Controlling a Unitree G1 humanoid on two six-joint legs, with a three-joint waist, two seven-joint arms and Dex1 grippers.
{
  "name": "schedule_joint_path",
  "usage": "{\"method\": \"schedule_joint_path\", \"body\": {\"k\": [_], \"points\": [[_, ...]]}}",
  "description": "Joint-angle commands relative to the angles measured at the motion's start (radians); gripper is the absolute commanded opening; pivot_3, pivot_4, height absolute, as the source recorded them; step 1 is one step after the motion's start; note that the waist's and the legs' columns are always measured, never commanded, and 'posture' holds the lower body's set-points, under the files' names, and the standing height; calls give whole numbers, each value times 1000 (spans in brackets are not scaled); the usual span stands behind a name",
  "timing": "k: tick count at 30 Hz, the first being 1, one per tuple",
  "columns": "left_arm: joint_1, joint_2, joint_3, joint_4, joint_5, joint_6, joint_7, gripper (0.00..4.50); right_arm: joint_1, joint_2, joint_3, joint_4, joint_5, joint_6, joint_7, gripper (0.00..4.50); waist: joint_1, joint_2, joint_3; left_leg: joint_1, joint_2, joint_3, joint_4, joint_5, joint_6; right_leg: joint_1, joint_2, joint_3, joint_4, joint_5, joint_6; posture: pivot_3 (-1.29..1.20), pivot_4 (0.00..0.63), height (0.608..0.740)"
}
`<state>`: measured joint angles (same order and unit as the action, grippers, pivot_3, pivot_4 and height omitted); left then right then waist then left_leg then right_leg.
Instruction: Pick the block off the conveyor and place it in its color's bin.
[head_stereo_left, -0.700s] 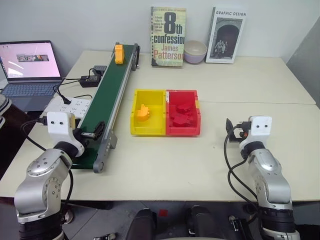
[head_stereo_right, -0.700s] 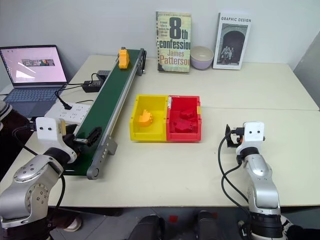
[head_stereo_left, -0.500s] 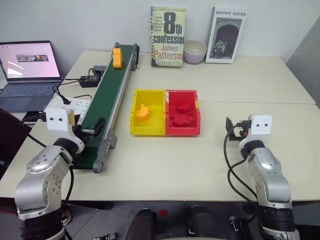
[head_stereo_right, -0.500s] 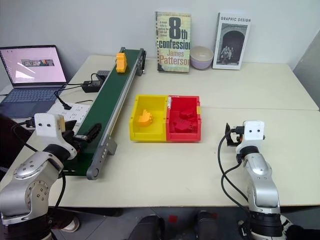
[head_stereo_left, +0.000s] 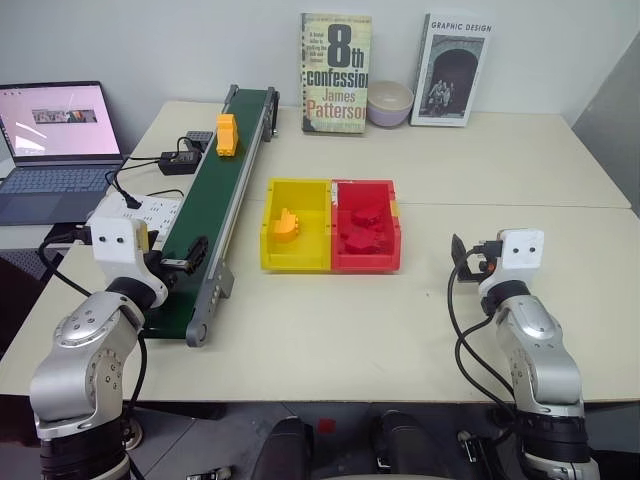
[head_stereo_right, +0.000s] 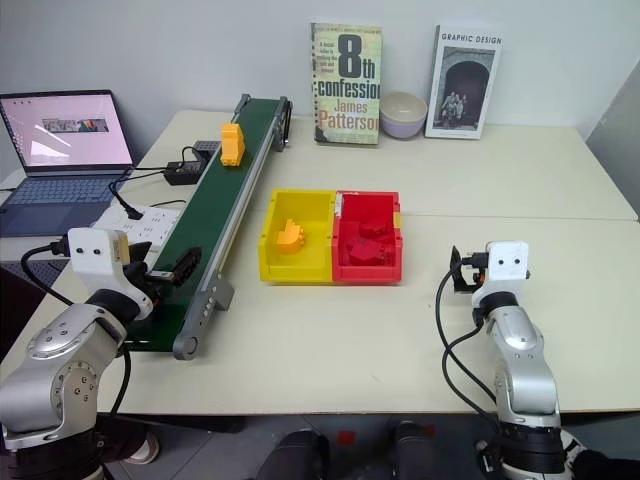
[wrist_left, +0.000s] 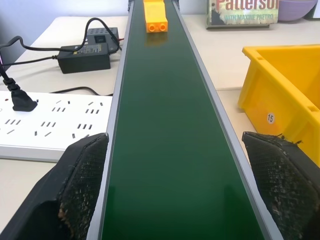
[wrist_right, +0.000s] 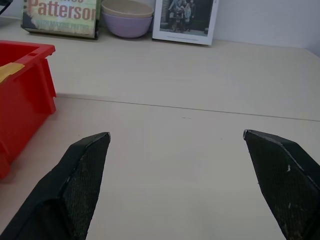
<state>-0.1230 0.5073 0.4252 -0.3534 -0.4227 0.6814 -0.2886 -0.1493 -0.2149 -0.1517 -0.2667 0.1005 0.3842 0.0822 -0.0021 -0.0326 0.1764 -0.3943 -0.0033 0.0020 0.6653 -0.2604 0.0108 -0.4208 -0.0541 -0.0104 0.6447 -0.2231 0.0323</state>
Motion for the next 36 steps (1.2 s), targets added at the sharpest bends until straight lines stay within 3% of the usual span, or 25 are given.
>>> {"method": "schedule_joint_path", "body": {"k": [1, 10, 16, 24, 29, 36], "points": [[-2, 1, 7, -30, 0, -18, 7, 4500, -9, -9, -13, -32, 4, -7, 3, 4488, 0, 0, 0, 0, 0, 0, 0, 0, 0, 0, 0, 0, 0, 0, 0, 0, 150, 740], [-9, -11, -5, -23, 4, -16, 23, 4500, -9, -33, -15, -47, 24, -8, 47, 4488, 0, 0, 0, 0, 0, 0, 0, 0, 0, 0, 0, 0, 0, 0, 0, 0, 150, 740], [-39, -12, -28, 11, 19, -4, 45, 4500, -72, -149, -2, -114, 261, 59, 358, 4488, 0, 0, 0, 0, 0, 0, 0, 0, 0, 0, 0, -1, 0, 0, 0, 0, 150, 740], [-112, -13, -66, 55, 43, 29, 84, 4500, -209, -369, 41, -198, 613, 286, 738, 4488, 1, 0, 0, 0, 0, -1, 0, 0, 0, 0, 1, -2, -1, 0, 0, 0, 150, 740], [-144, -17, -86, 96, 64, 29, 100, 4500, -284, -434, 80, -230, 737, 381, 840, 4488, 2, 0, 0, -1, 0, -2, 0, 0, 0, 0, 0, -1, -1, 0, 0, 0, 150, 740], [-156, -29, -98, 126, 91, 33, 127, 4500, -330, -433, 105, -238, 789, 426, 826, 4488, 3, 0, 0, -2, 0, -3, 0, 0, 0, 0, -1, -1, -1, 0, 0, 0, 150, 740]]}}
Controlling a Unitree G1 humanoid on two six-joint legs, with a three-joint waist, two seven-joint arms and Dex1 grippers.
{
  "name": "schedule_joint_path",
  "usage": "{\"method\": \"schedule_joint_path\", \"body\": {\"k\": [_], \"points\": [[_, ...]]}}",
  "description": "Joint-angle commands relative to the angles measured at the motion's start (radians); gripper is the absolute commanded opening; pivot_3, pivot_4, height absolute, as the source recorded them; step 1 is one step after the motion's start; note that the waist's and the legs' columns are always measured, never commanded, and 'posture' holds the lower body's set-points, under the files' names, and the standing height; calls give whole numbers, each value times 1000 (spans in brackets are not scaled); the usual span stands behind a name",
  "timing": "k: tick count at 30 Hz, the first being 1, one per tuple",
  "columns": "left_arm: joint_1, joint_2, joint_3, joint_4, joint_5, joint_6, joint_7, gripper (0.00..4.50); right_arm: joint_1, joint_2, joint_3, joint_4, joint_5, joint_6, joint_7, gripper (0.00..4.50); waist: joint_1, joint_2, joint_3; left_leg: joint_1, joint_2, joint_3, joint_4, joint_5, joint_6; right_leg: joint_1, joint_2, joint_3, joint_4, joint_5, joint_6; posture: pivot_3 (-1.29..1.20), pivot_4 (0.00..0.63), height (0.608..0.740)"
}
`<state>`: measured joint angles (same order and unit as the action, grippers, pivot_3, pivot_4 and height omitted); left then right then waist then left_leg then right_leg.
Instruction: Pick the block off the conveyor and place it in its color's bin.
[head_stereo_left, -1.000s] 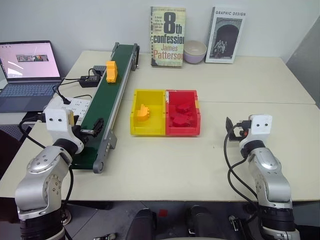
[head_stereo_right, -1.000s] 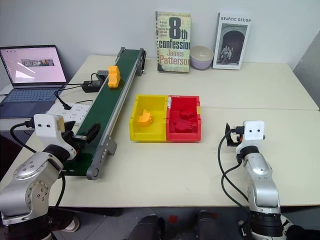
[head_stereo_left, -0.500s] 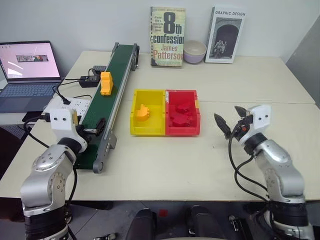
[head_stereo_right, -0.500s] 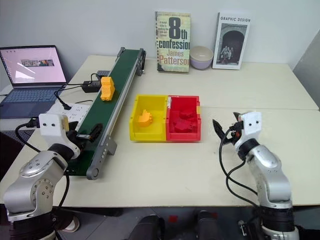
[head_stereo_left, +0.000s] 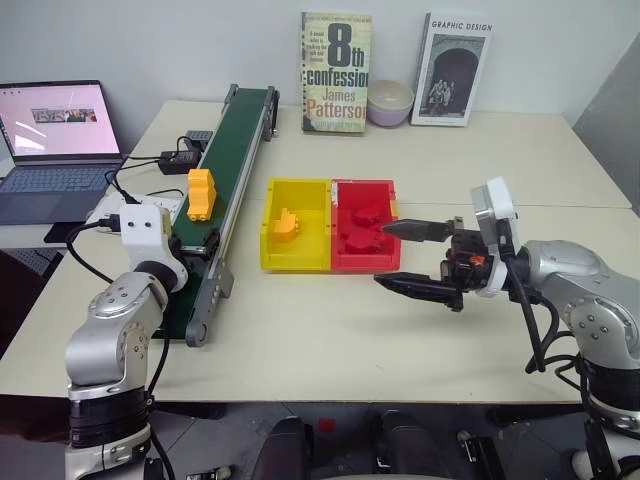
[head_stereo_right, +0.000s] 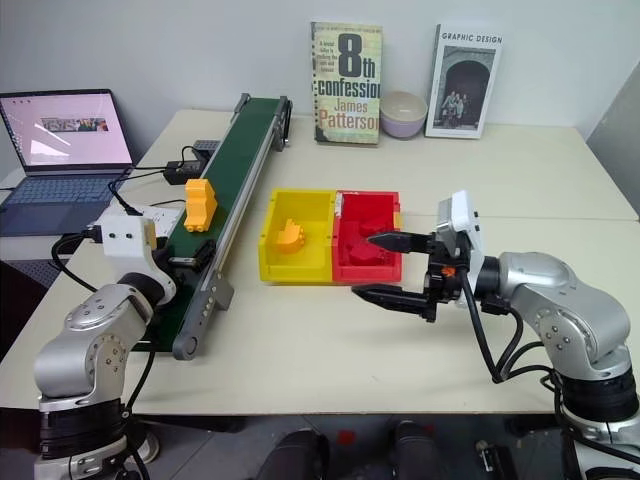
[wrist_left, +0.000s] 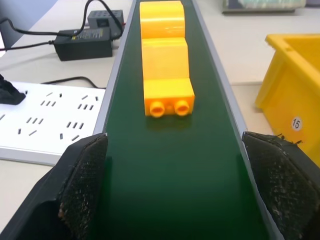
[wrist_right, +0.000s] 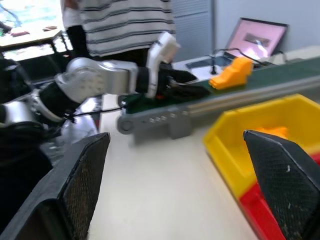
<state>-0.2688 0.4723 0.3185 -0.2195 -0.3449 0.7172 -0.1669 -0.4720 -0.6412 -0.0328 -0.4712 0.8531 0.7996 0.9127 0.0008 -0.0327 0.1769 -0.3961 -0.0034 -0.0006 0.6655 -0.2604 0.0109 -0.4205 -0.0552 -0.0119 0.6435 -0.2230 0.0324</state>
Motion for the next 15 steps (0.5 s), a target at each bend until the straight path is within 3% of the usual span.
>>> {"method": "schedule_joint_path", "body": {"k": [1, 15], "points": [[-11, 7, 8, -6, 14, -1, 5, 4500, -6, -6, -16, -37, 43, 14, -8, 4488, 0, 0, 0, -1, 0, 0, 0, 0, 0, 0, 0, 0, 0, 0, 0, 0, 150, 740], [-36, -3, 3, 30, 7, 15, -23, 4500, 43, 4, -32, -84, 73, 14, -91, 4488, 1, 0, 0, 0, 0, 0, 0, 0, 0, 0, -1, 0, 0, 0, 0, 0, 150, 740]]}}
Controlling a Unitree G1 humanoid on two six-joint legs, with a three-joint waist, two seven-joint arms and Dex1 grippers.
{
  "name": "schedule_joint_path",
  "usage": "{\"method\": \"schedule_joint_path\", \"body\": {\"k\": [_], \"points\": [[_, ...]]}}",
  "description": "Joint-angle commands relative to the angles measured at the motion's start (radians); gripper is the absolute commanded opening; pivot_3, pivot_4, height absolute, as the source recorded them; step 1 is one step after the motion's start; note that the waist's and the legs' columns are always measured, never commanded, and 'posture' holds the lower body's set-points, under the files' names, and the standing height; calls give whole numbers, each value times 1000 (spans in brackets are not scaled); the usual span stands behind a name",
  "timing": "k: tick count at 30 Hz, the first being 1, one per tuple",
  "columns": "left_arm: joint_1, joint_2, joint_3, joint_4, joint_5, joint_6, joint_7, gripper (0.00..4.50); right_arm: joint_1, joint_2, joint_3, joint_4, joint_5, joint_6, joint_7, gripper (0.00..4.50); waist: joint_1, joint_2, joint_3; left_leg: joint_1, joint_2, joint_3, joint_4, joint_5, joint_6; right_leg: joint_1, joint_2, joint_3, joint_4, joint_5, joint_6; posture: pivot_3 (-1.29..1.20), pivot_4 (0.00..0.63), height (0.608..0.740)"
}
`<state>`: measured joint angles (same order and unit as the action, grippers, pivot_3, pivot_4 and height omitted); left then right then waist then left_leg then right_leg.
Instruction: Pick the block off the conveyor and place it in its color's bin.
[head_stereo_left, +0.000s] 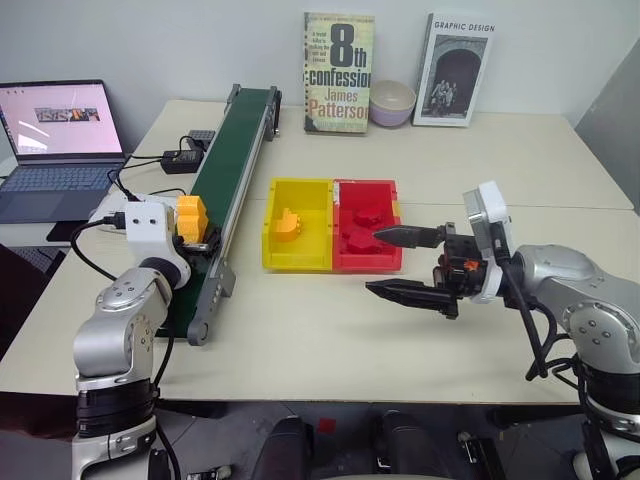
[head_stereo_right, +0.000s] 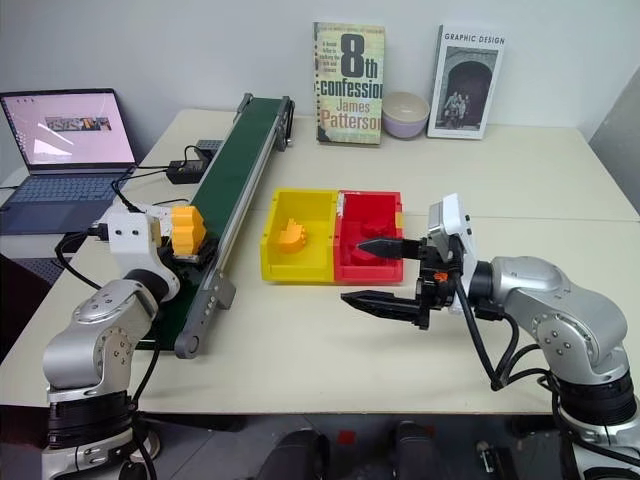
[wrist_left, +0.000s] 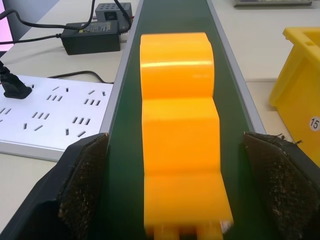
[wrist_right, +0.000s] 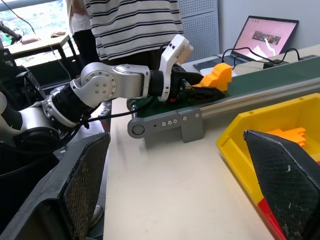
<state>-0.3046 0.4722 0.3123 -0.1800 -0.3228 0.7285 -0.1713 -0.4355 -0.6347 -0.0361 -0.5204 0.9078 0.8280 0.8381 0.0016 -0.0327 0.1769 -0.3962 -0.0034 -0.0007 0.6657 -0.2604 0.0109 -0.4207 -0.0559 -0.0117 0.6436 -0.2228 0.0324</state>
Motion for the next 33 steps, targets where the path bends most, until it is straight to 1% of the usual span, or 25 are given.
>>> {"method": "schedule_joint_path", "body": {"k": [1, 2, 4, 6, 8, 11, 16, 22, 26, 29, 33], "points": [[3, -4, 14, -15, -16, 3, -17, 4115, 8, -3, -30, -33, 18, -15, -19, 4500, 0, 0, 0, 0, 0, 0, 0, 0, 0, 0, 0, 0, 0, 0, 0, 0, 150, 740], [6, -4, 18, -21, -16, 2, -16, 4006, 10, -3, -31, -35, 19, -16, -21, 4500, 0, 0, 0, 0, 0, 0, 0, 0, 0, 0, 0, 0, 0, 0, 0, 0, 150, 740], [12, -4, 31, -31, -20, 12, -12, 3575, 8, -1, -34, -29, 20, -18, -28, 4500, 0, 0, 0, 0, 0, 0, 0, 0, 0, 0, 0, 0, 0, 0, 0, 0, 150, 740], [23, 1, 39, -44, -17, 24, -7, 3244, 6, 3, -34, -22, 19, -21, -33, 4500, 0, 0, 0, 0, 0, 0, 0, 0, 0, 0, 0, 0, 0, 0, 0, 0, 150, 740], [32, 1, 44, -55, -19, 29, -7, 2999, 6, 4, -33, -19, 19, -23, -34, 4500, 0, 0, 0, 0, 0, 0, 0, 0, 0, 0, 0, 0, 0, 0, 0, 0, 150, 740], [42, -1, 53, -71, -20, 38, -8, 2402, 6, 4, -29, -13, 13, -31, -34, 4500, 0, 0, 0, 0, 0, 0, 0, 0, 0, 0, 0, 0, 0, 0, 0, 0, 150, 740], [38, 18, 75, -86, -25, 62, -15, 1565, 12, 4, -27, -9, -3, -44, -35, 4500, 0, 0, 0, 0, 0, 0, 0, 0, 0, 0, 0, 0, 0, 0, 0, 0, 150, 740], [11, 67, 88, -95, -45, 99, -47, 1526, 27, 5, -34, -21, -15, -59, -54, 4500, 0, 0, 0, 0, 0, 0, 0, 0, 0, 0, 0, 0, 0, 0, 0, 0, 150, 740], [-54, 119, 75, -94, -81, 141, -100, 1526, 40, 8, -39, -35, -34, -76, -83, 4500, 0, 0, 0, -1, 0, 0, 0, 0, 0, -1, 0, 0, 0, 0, 0, 0, 150, 740], [-183, 179, 5, -63, -102, 157, -183, 1526, 51, 15, -46, -61, -58, -89, -139, 4500, 4, -2, 1, -1, 0, -1, 0, 0, 0, -1, 0, -1, 0, 0, 0, 0, 150, 740], [-329, 194, -132, 23, -90, 122, -296, 1526, 43, 38, -33, -88, -111, -101, -224, 4500, 7, -2, 1, -1, -2, 1, 0, 0, 0, 0, 2, -1, 0, 0, 0, 0, 150, 740]]}}
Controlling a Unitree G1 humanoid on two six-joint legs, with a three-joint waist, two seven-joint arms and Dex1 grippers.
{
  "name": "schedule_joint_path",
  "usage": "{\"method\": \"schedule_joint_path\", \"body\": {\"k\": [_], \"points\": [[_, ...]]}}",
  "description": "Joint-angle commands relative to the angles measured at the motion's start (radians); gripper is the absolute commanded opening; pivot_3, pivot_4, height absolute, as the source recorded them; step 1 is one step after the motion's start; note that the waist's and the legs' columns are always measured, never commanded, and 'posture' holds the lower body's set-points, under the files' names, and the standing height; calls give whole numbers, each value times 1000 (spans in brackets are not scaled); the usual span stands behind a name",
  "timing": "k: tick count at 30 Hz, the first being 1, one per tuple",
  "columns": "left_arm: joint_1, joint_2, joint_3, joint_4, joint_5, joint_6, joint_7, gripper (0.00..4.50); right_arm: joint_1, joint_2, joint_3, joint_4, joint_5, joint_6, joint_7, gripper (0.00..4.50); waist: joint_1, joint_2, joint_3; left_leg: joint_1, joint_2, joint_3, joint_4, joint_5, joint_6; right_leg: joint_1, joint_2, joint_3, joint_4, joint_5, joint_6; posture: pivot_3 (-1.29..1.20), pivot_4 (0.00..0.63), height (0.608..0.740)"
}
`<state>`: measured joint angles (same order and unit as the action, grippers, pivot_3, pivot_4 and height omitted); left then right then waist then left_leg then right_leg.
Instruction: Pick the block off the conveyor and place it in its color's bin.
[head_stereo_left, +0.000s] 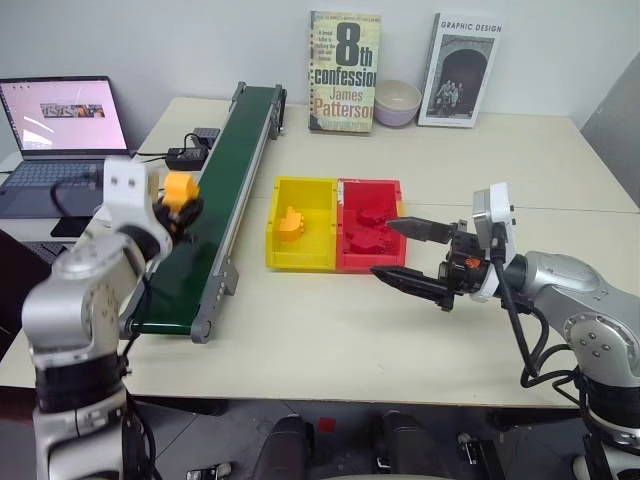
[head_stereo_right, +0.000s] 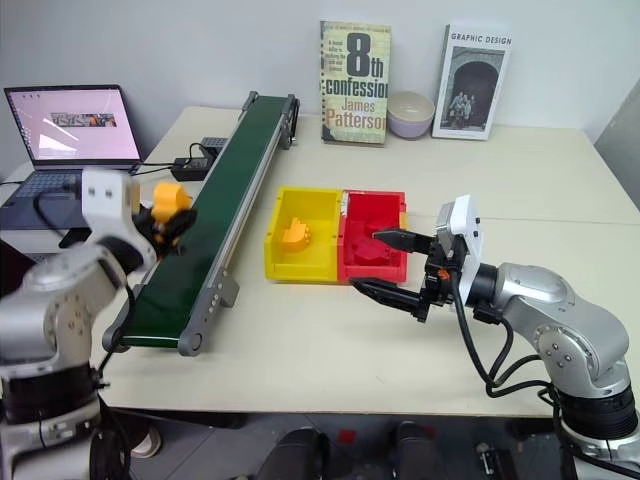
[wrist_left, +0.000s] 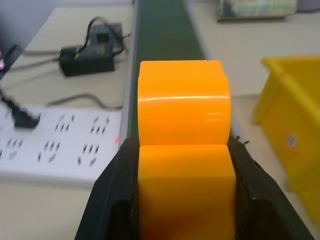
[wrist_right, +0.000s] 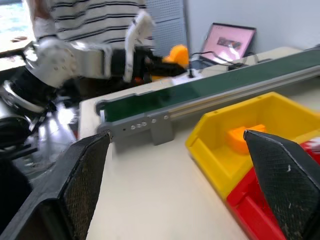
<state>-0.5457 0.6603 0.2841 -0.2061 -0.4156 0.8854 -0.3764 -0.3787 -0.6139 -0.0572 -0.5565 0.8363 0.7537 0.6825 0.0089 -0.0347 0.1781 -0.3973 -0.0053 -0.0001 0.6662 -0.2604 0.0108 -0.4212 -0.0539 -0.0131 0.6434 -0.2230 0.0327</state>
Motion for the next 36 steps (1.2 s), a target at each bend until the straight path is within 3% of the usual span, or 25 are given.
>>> {"method": "schedule_joint_path", "body": {"k": [1, 9, 19, 20, 30, 32, 36], "points": [[-106, 4, -119, 68, 7, -43, -103, 1526, -15, 21, -8, -54, -44, -27, -78, 4500, -1, 0, 0, 0, -1, 1, 0, 0, 0, 0, 0, 0, 0, 0, 0, 0, 150, 740], [-185, -28, -268, 249, 72, -176, -234, 1526, -23, 44, 33, -69, -144, -20, -177, 4500, -11, 0, 0, -1, 1, 0, -2, 0, 0, -2, 0, 1, 0, 0, 1, 0, 150, 740], [-252, -127, -320, 390, 122, -284, -284, 1526, -28, 51, 74, -82, -172, 14, -215, 4500, -7, 0, 0, -1, -1, 0, 0, 0, 0, -1, 0, 1, 0, 0, 1, 0, 150, 740], [-252, -134, -320, 394, 125, -287, -286, 2230, -28, 50, 76, -84, -171, 18, -214, 4500, -8, 0, 0, -2, -1, 1, 0, 0, 0, -1, 0, 1, 0, 0, 1, 0, 150, 740], [-249, -166, -311, 410, 162, -298, -274, 4151, -35, 52, 71, -94, -160, 51, -217, 4500, -10, 0, 0, -1, 0, 0, -1, 0, 0, -1, 0, 1, 1, 1, 1, 0, 150, 740], [-247, -164, -304, 407, 163, -296, -272, 4472, -39, 53, 68, -94, -158, 57, -219, 4500, -10, 0, 0, -1, 0, 0, 0, 0, 0, -1, 0, 1, 1, 0, 1, 0, 150, 740], [-236, -143, -284, 388, 164, -277, -262, 4472, -47, 49, 62, -78, -165, 59, -212, 4500, -10, 0, 0, -1, 0, 0, 0, 0, 0, -1, 0, 1, 1, 1, 1, 0, 150, 740]]}}
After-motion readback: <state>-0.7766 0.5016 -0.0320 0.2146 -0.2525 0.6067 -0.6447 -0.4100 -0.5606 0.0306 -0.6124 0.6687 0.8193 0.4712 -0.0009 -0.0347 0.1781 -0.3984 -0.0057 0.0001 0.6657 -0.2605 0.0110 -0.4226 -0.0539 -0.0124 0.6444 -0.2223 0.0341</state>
